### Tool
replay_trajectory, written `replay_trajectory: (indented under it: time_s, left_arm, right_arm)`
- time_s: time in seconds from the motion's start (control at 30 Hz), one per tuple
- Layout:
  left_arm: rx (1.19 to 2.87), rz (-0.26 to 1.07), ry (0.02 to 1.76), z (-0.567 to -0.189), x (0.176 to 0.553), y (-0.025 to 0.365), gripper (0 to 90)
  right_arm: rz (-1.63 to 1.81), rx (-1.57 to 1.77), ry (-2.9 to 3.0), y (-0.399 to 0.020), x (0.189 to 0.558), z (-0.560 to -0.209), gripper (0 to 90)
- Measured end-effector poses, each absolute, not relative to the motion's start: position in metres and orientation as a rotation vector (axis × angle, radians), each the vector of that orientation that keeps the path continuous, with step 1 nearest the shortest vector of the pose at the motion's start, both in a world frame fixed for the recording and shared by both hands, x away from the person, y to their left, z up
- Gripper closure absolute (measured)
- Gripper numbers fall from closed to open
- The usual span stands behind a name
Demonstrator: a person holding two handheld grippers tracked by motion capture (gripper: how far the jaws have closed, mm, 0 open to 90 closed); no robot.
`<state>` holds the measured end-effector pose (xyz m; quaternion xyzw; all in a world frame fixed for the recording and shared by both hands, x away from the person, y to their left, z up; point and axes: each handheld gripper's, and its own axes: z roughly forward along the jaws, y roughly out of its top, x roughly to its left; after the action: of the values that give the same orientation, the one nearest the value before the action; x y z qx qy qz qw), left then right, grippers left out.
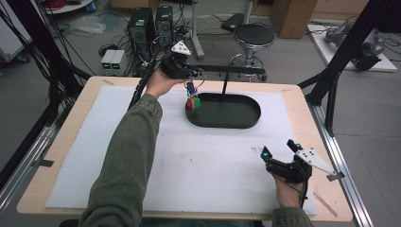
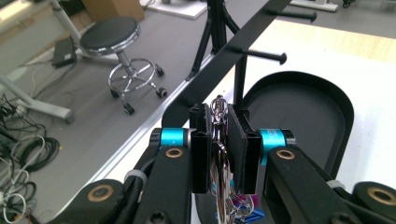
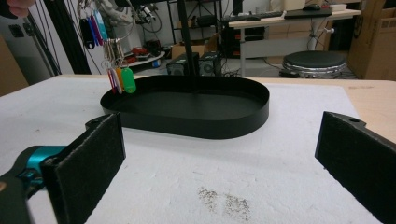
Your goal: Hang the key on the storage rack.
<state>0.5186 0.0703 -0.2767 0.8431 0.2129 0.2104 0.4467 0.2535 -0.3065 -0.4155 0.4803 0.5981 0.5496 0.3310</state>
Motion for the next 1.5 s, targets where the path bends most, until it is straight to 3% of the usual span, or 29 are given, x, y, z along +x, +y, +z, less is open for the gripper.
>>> replay_trajectory:
  time_s: [0.47, 0.6, 1.1, 1.2, 1.33, 1.5]
  left_arm:
    - [2.099, 0.535, 0.565, -0.283, 0.521, 0.067, 77.5]
    - [2.040, 0.532, 0.640, -0.282, 0.519, 0.070, 68.4]
    - [2.024, 0.513, 0.827, -0.291, 0.514, 0.085, 13.2]
    - [2.021, 0.530, 0.838, -0.291, 0.512, 0.088, 11.3]
    - [1.979, 0.559, 0.886, -0.289, 0.510, 0.096, 1.6]
    - [1.950, 0.554, 0.880, -0.286, 0.504, 0.107, 1.6]
  right_arm:
    - [1.438, 1.262, 1.560, -0.308, 0.253, -0.416, 0.5]
    - [1.440, 1.258, 1.561, -0.307, 0.253, -0.416, 0.5]
    - [1.437, 1.261, 1.567, -0.307, 0.253, -0.416, 0.5]
    - [1.439, 1.262, 1.568, -0.307, 0.253, -0.416, 0.5]
    - [1.439, 1.265, 1.568, -0.307, 0.252, -0.416, 0.5]
    - [1.440, 1.262, 1.560, -0.307, 0.253, -0.416, 0.5]
